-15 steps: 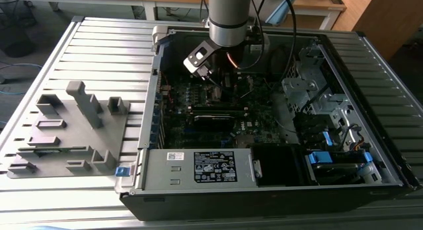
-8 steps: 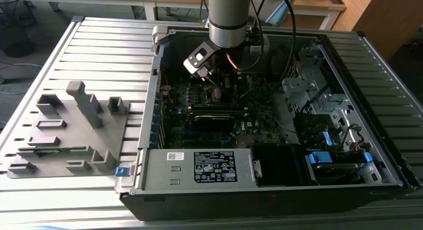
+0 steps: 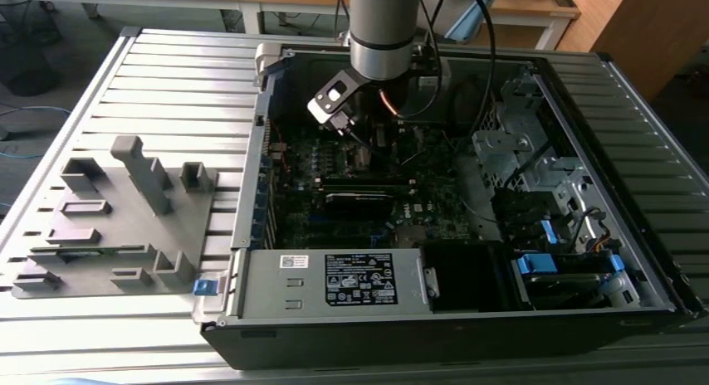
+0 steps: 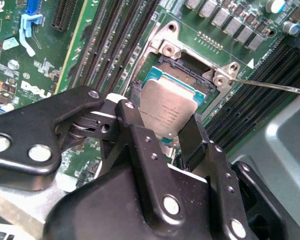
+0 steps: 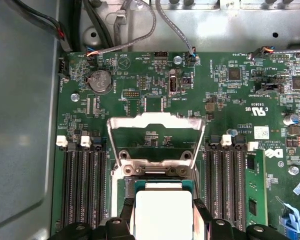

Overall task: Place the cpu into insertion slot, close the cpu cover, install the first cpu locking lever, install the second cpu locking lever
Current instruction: 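Place the cpu into insertion slot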

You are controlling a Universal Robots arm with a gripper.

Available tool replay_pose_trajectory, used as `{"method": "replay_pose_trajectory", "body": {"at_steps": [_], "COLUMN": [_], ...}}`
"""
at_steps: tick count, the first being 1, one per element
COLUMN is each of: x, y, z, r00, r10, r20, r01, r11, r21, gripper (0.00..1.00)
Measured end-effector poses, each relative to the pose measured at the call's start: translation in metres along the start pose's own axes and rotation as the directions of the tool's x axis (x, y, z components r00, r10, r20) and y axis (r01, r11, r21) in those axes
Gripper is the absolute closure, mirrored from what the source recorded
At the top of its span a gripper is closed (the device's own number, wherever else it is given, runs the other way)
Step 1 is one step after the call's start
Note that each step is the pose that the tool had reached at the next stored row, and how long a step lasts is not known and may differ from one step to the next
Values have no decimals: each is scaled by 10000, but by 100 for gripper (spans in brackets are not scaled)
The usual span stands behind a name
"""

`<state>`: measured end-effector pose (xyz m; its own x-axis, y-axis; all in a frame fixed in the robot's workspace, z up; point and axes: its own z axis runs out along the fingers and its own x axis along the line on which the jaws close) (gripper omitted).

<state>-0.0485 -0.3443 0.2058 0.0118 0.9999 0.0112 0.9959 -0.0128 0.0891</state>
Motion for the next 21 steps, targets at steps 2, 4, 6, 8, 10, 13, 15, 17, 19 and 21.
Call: {"method": "replay_pose_trajectory", "body": {"at_steps": [2,4,6,8,10,13,15,17,19,21], "x": [15,17,18,19,19,23,25,27,30,38], "y": [0,1,0,-3,-9,-17,-21,-26,-29,-33], "z": [0,0,1,14,28,44,61,73,77,79], "r00": [10000,10000,10000,10000,10000,10000,10000,10000,10000,10000], "r10": [-2,-3,-3,-1,-1,-2,-2,-2,-1,-1], "r20": [-1,0,-1,-1,-1,0,0,0,0,-1], "r01": [2,3,3,1,1,2,2,2,1,1], "r11": [10000,10000,10000,10000,10000,10000,10000,10000,10000,10000], "r21": [0,0,0,0,0,1,0,1,0,1], "gripper": [46,46,46,46,46,46,46,46,46,46]}}
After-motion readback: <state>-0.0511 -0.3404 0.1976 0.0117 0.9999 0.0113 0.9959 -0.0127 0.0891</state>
